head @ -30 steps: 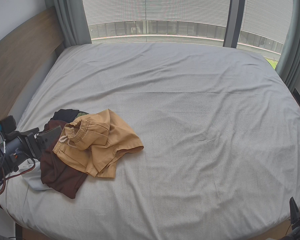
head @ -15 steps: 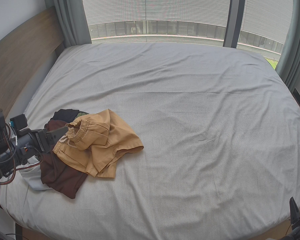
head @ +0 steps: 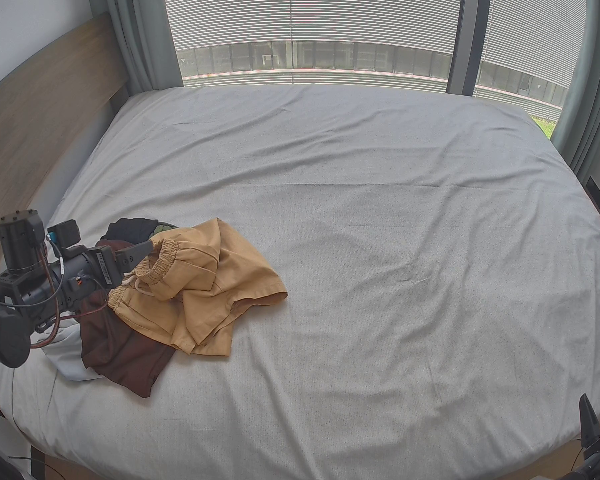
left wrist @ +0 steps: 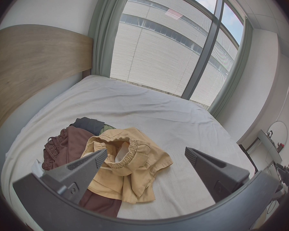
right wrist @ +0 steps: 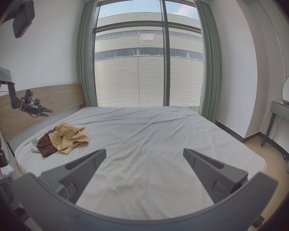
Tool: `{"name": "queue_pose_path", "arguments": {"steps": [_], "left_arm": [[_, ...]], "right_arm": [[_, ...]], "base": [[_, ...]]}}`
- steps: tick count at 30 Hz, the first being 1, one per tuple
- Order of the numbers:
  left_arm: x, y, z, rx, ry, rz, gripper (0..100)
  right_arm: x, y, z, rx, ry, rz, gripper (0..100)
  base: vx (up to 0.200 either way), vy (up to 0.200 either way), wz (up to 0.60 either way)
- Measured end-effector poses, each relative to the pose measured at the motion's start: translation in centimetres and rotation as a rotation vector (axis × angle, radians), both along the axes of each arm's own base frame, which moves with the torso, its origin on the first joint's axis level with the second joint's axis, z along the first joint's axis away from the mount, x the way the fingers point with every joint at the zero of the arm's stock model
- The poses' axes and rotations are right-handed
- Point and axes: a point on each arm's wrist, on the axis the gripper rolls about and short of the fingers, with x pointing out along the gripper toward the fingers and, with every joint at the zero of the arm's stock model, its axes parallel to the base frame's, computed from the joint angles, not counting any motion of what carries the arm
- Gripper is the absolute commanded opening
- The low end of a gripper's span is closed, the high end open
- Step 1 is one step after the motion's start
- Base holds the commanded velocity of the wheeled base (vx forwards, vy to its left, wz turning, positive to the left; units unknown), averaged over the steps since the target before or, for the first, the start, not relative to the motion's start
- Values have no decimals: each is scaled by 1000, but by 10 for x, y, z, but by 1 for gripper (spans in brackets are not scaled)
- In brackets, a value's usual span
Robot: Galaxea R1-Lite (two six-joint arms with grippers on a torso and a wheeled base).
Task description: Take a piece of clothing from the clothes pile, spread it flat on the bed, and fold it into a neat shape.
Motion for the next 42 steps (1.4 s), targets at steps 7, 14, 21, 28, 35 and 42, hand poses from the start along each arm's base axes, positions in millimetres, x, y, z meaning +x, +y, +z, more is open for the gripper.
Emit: {"name": "queue_pose_path", "arguments": {"steps": [7, 14, 21, 28, 35, 42], "left_arm": [[20, -1, -6, -18, 17, -20, 100], [35, -2, -17, -22, 46, -39, 100], [50, -3, -25, -34, 58, -75, 100], [62, -3, -32, -42, 70, -94, 100], [77, -4, -42, -42, 82, -101, 100], [94, -5, -50, -38, 78, -102, 100]], "right_arm": [[0, 0, 0, 0, 0, 0, 100], [0, 0, 0, 0, 0, 0, 100], [0, 0, 0, 0, 0, 0, 100], [0, 0, 0, 0, 0, 0, 100], [0, 0, 0, 0, 0, 0, 100], [0, 0, 0, 0, -1, 1, 100]], "base": [[0, 0, 0], [0, 0, 0], [0, 0, 0], [0, 0, 0], [0, 0, 0], [0, 0, 0]]}}
